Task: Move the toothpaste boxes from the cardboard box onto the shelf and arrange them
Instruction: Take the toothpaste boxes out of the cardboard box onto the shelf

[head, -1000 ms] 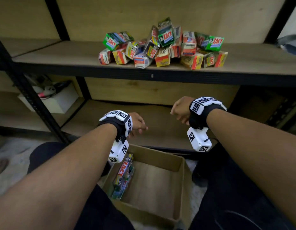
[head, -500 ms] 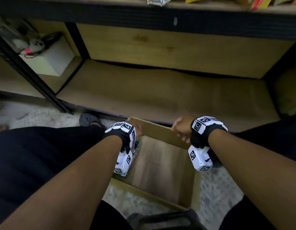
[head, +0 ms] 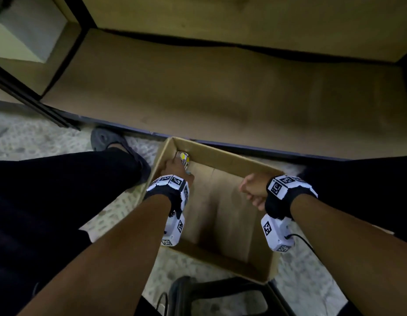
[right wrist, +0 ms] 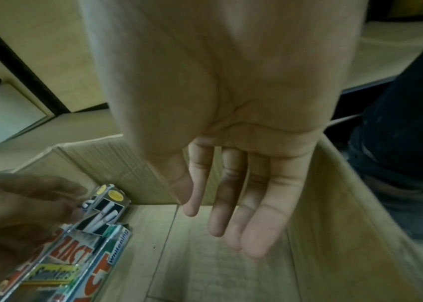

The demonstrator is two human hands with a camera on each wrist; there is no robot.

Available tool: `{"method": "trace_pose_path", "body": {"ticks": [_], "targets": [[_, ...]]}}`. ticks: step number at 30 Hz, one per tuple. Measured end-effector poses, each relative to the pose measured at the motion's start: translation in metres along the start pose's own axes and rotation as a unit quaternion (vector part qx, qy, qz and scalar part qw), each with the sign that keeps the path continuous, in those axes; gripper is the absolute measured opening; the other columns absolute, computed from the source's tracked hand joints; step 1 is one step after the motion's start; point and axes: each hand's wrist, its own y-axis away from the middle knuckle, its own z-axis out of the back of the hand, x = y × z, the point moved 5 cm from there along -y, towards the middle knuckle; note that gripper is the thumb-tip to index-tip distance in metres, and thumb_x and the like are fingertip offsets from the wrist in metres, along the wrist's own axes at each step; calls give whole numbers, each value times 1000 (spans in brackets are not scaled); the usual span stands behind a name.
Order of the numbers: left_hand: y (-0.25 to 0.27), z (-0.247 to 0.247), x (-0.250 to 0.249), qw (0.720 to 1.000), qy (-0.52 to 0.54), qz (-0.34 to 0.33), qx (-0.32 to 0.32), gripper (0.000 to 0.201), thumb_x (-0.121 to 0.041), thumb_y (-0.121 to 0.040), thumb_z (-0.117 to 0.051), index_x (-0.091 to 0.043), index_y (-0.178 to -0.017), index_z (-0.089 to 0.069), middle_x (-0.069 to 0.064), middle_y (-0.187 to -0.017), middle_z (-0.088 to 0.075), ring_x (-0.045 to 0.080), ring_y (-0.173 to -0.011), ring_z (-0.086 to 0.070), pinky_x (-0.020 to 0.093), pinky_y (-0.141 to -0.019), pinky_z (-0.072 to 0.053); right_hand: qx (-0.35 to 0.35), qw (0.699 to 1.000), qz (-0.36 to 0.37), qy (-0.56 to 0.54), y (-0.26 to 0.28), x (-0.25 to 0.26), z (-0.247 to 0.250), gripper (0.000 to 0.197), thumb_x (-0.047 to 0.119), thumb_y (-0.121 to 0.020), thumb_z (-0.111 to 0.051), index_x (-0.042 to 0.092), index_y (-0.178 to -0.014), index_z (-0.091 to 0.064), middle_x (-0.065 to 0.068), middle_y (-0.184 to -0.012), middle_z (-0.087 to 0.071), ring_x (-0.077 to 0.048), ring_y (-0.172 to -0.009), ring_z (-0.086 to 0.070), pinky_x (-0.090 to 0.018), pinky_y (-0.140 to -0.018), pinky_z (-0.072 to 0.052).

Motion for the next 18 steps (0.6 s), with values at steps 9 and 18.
{"method": "trace_pose_path", "body": {"ticks": [9,18], "targets": [[10,-29,6,991,-70,6,-117,81,-14,-83,-65,-21,-149,-20,11,-140,-27,33,-126,-32,51,-83,-50,23,998,-24,-53,-13,-23,-20,22,18,-97,-57,10,-115,-66,-8,-77,-64,-20,-54,-58,-23,-47,-48],[9,-23,9,996,35,-8,-85,63,-27,-88,-64,-23,-141,-33,17,-130,-39,44,-109,-55,51,-88,-47,38,996,-27,-74,-13,-27,-30,18,14,-96,-55,10,-108,-69,-8,-78,-64,-19,-54,-59,-24,-47,-49]]}}
